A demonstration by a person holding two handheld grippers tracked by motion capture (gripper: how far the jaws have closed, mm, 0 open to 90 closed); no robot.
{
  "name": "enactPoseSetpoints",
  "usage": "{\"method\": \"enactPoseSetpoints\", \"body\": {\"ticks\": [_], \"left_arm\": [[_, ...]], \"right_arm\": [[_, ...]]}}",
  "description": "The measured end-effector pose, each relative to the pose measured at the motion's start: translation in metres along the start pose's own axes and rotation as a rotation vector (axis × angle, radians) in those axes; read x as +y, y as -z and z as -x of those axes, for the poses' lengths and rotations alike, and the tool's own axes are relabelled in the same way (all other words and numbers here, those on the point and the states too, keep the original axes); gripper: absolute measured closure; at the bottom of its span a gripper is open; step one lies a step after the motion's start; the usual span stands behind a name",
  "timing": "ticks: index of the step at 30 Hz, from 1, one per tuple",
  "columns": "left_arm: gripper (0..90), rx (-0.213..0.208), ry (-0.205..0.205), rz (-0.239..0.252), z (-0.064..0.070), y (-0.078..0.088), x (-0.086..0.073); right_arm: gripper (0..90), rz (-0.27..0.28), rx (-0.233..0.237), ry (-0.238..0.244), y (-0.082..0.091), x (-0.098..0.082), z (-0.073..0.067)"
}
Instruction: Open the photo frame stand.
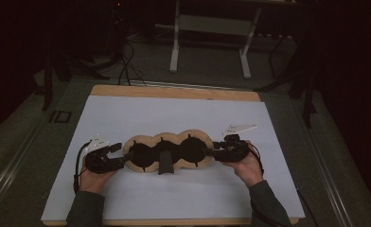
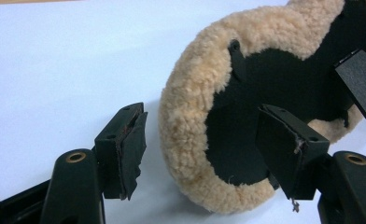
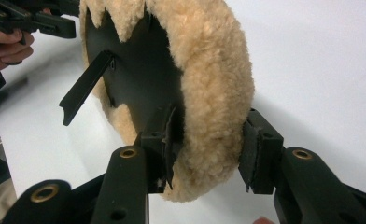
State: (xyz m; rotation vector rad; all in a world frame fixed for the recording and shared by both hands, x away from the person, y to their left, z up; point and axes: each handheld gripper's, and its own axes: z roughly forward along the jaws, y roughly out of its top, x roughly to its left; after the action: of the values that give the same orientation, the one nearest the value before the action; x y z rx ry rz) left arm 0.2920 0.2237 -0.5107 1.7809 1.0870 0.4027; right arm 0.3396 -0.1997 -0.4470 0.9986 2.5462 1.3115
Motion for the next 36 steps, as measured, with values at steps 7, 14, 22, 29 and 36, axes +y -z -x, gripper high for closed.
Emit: {"method": "enactPoseSetpoints", "body": {"ticks": [7,14,22,29,36], "left_arm": [[34.2,-0.010,-0.003,-0.004,-0.001,-0.001,0.000],[34.2,-0.006,0.001,0.001,-0.003,-0.004,-0.001],[34.2,-0.034,0.010,-0.025,-0.005,-0.008,-0.002],[34.3,-0.040,0.016,-0.029,-0.007,-0.009,-0.003],[36.7,-0.065,0.010,-0.049,-0.006,-0.011,-0.003]], "right_arm": [[59.0,-0.008,-0.005,0.014,-0.001,-0.003,0.001],[58.9,-0.013,-0.006,0.028,-0.002,-0.005,0.002],[58.8,-0.013,-0.015,0.051,-0.002,-0.006,0.002],[58.6,-0.020,-0.021,0.072,-0.002,-0.008,0.001],[58.5,-0.019,-0.027,0.084,-0.003,-0.010,0.001]]}}
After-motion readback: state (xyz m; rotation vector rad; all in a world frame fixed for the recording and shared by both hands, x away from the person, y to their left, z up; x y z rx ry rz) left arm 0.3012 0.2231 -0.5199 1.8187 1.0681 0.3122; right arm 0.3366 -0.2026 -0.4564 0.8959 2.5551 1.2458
